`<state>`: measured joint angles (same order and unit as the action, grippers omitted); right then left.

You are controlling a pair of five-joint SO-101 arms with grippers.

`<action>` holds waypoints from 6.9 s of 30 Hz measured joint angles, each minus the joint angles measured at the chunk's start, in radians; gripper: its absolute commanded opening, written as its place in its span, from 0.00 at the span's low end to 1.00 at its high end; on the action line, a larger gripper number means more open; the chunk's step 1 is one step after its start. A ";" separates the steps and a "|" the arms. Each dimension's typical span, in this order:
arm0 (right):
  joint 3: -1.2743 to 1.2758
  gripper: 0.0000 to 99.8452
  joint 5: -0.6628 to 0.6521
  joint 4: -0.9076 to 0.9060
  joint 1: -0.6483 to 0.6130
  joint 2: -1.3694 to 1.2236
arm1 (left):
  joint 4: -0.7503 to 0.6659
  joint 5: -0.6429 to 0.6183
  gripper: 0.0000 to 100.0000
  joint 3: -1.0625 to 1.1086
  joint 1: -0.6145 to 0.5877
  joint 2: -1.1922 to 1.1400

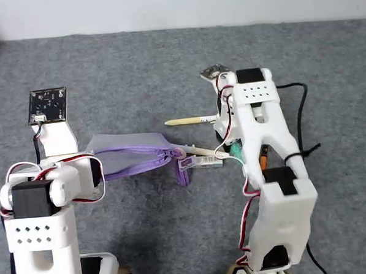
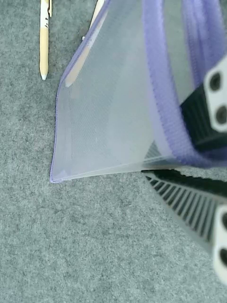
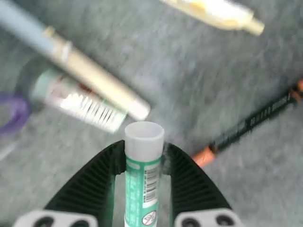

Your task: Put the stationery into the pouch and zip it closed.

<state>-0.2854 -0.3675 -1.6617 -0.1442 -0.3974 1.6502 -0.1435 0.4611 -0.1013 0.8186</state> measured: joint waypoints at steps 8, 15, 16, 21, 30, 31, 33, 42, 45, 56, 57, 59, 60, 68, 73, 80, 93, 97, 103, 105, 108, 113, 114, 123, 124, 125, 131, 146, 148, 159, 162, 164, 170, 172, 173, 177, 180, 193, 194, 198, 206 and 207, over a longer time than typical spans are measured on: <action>0.071 0.01 0.031 -0.092 0.002 0.325 | 0.000 -0.028 0.01 0.000 0.000 0.000; 0.325 0.01 0.052 -0.092 -0.051 0.766 | 0.000 -0.028 0.01 0.000 0.000 0.000; 0.348 0.01 0.052 -0.092 -0.064 0.835 | 0.000 -0.028 0.01 0.000 0.000 0.000; 0.385 0.01 0.167 -0.087 -0.209 1.145 | 0.000 -0.028 0.01 0.000 0.000 0.000; 0.500 0.01 0.726 0.155 -0.457 1.399 | 0.000 -0.034 0.01 0.000 0.000 0.000; 0.522 0.01 0.743 0.204 -0.479 1.409 | -0.003 -0.034 0.01 0.000 0.000 0.000; 0.557 0.01 0.758 0.315 -0.508 1.419 | -0.012 -0.034 0.01 0.000 0.000 0.000; 0.707 0.01 0.732 0.812 -0.615 1.376 | -0.023 -0.094 0.02 -0.048 -0.002 -0.066; 0.732 0.01 0.700 0.941 -0.615 1.341 | -0.006 -0.107 0.02 -0.124 -0.002 -0.155; 0.741 0.01 0.624 1.195 -0.683 1.142 | 0.012 -0.133 0.02 -0.269 -0.003 -0.308; 0.741 0.01 0.623 1.215 -0.681 1.117 | 0.012 -0.133 0.02 -0.269 -0.003 -0.308; 0.741 0.01 0.623 1.250 -0.675 1.069 | 0.012 -0.133 0.02 -0.269 -0.003 -0.308; 0.741 0.01 0.623 1.263 -0.675 1.048 | 0.012 -0.133 0.02 -0.269 -0.003 -0.308; 0.760 0.11 0.617 1.280 -0.672 0.944 | 0.012 -0.133 0.02 -0.269 -0.003 -0.308; 0.795 0.17 0.588 1.280 -0.672 0.942 | 0.012 -0.133 0.02 -0.269 0.002 -0.308; 0.798 0.12 0.580 1.243 -0.671 1.023 | 0.012 -0.133 0.02 -0.269 0.000 -0.308; 0.801 0.01 0.580 1.033 -0.671 1.169 | 0.012 -0.133 0.02 -0.269 0.002 -0.308; 0.810 0.01 0.580 1.002 -0.671 1.169 | 0.012 -0.133 0.02 -0.269 0.002 -0.308; 0.951 0.01 0.580 1.026 -0.672 1.169 | 0.012 -0.135 0.02 -0.269 0.002 -0.308; 1.013 0.01 0.578 1.074 -0.672 1.171 | 0.012 -0.143 0.02 -0.269 0.002 -0.310; 1.031 0.01 0.578 1.134 -0.678 1.155 | 0.012 -0.144 0.02 -0.269 0.002 -0.310; 1.033 0.01 0.578 1.108 -0.671 1.151 | 0.012 -0.150 0.02 -0.269 0.002 -0.310; 1.033 0.01 0.578 1.082 -0.671 1.165 | 0.012 -0.150 0.02 -0.269 0.002 -0.310; 1.033 0.01 0.578 0.908 -0.684 1.366 | 0.012 -0.150 0.02 -0.269 0.002 -0.310; 1.033 0.01 0.578 0.908 -0.700 1.370 | 0.012 -0.150 0.02 -0.269 0.002 -0.310; 1.033 0.01 0.578 0.908 -0.721 1.370 | 0.012 -0.150 0.02 -0.269 0.002 -0.310; 1.033 0.01 0.578 1.020 -0.772 1.301 | 0.012 -0.150 0.02 -0.269 0.002 -0.310; 1.031 0.01 0.578 1.149 -0.778 1.151 | 0.012 -0.150 0.02 -0.269 0.002 -0.310; 1.031 0.01 0.578 1.109 -0.776 1.191 | 0.012 -0.150 0.02 -0.269 0.002 -0.310; 1.031 0.01 0.578 0.687 -0.609 1.478 | 0.012 -0.150 0.02 -0.269 0.002 -0.310; 1.031 0.01 0.578 0.609 -0.459 1.498 | 0.012 -0.152 0.02 -0.269 0.002 -0.310; 1.031 0.01 0.578 0.575 -0.371 1.498 | 0.012 -0.153 0.02 -0.269 0.002 -0.310; 1.031 0.01 0.578 0.563 -0.126 1.393 | 0.012 -0.155 0.02 -0.269 0.002 -0.318; 1.031 0.01 0.578 0.563 -0.051 1.323 | 0.012 -0.155 0.02 -0.269 0.000 -0.318; 1.031 0.02 0.578 0.563 -0.020 1.280 | 0.012 -0.155 0.02 -0.269 0.000 -0.318; 0.996 0.12 0.578 0.563 0.077 1.083 | 0.012 -0.155 0.02 -0.269 0.000 -0.318; 0.901 0.22 0.578 0.563 0.135 0.919 | 0.012 -0.155 0.02 -0.269 0.000 -0.318; 0.391 0.22 0.519 0.503 0.176 0.265 | 0.012 -0.155 0.02 -0.269 0.000 -0.318; 0.350 0.22 0.517 0.503 0.176 0.219 | 0.012 -0.155 0.02 -0.269 0.000 -0.318; 0.190 0.22 0.514 0.503 0.181 0.041 | 0.012 -0.155 0.02 -0.269 0.000 -0.318; -0.077 0.22 0.456 0.503 0.238 -0.269 | 0.012 -0.155 0.02 -0.264 0.000 -0.318; -0.103 0.22 0.451 0.503 0.245 -0.301 | 0.012 -0.155 0.02 -0.262 -0.002 -0.318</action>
<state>-0.3882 0.0836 -1.1584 0.1013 -0.6981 1.6625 -0.2984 0.1987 -0.1028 0.5010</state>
